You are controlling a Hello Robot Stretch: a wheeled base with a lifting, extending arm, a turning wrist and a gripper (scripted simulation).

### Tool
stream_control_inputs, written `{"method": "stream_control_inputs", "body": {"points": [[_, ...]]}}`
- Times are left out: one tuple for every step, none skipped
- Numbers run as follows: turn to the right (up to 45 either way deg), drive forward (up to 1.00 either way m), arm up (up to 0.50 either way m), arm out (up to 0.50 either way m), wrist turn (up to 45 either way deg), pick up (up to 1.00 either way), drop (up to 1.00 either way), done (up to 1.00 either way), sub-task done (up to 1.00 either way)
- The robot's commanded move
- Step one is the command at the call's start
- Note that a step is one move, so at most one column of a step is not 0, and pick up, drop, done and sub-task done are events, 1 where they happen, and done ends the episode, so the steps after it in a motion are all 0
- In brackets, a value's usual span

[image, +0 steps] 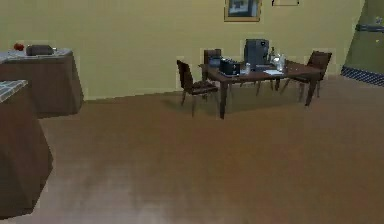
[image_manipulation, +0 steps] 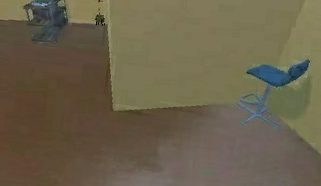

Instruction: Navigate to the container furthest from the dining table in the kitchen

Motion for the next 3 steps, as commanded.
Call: {"method": "stream_control_inputs", "body": {"points": [[0.0,1.0,0.0,0.0,0.0,0.0,0.0,0.0,0.0],[0.0,1.0,0.0,0.0,0.0,0.0,0.0,0.0,0.0],[45.0,0.0,0.0,0.0,0.0,0.0,0.0,0.0,0.0]]}}
